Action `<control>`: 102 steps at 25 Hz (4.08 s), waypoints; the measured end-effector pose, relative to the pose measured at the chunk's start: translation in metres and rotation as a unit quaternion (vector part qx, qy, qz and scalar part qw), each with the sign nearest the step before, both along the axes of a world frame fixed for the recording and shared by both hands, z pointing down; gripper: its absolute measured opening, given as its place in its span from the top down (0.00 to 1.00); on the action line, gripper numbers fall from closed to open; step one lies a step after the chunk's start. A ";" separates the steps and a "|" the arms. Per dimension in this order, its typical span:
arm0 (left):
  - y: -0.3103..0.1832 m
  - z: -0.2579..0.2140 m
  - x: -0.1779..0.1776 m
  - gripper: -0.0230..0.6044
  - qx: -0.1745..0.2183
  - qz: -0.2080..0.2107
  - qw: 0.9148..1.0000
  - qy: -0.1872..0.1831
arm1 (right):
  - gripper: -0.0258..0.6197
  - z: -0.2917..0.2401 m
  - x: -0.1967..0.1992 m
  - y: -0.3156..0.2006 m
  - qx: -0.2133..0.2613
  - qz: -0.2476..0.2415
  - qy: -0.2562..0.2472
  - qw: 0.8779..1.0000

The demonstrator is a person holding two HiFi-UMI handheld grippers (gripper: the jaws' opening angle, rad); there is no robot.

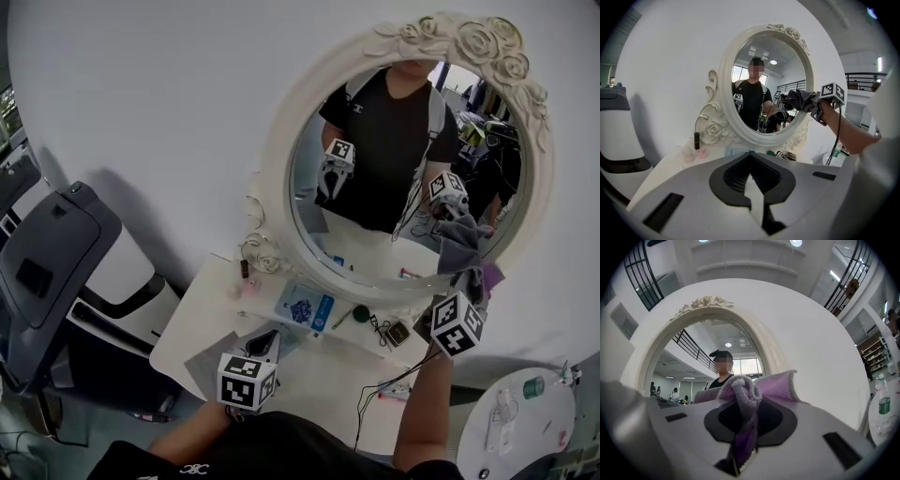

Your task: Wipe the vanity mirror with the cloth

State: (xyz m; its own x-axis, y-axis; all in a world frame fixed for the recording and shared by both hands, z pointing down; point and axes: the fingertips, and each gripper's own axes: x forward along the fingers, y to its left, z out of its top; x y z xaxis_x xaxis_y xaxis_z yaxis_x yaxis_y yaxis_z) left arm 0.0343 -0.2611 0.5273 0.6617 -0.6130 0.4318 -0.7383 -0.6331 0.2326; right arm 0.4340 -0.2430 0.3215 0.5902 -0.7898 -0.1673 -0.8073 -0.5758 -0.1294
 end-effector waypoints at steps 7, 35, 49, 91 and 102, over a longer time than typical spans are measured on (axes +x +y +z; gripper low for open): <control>-0.002 0.009 -0.024 0.96 -0.013 -0.033 0.999 -0.010 | 0.88 -0.061 0.025 -0.012 0.041 0.001 0.000 0.999; -0.041 0.018 -0.069 0.96 -0.044 -0.046 0.996 0.059 | 0.89 -0.309 -0.131 -0.096 0.145 0.034 0.258 0.954; -0.058 0.020 -0.079 0.96 -0.049 -0.052 0.996 0.059 | 0.89 -0.289 -0.229 -0.150 0.112 -0.011 0.340 0.934; -0.001 0.017 -0.018 0.96 -0.038 -0.013 0.999 -0.006 | 0.82 -0.191 -0.219 -0.141 0.046 -0.089 0.370 0.924; 0.013 0.012 0.043 0.97 -0.014 0.059 0.998 -0.026 | 0.87 -0.166 -0.038 -0.037 0.062 0.060 0.240 0.967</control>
State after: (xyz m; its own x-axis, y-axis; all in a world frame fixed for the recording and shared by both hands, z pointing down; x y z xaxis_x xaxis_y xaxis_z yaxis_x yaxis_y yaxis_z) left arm 0.0771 -0.2480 0.5390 0.7050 -0.5199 0.4824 -0.6705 -0.7102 0.2145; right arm 0.3963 -0.2801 0.1556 0.5065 -0.6767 -0.5343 -0.7200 -0.6729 0.1697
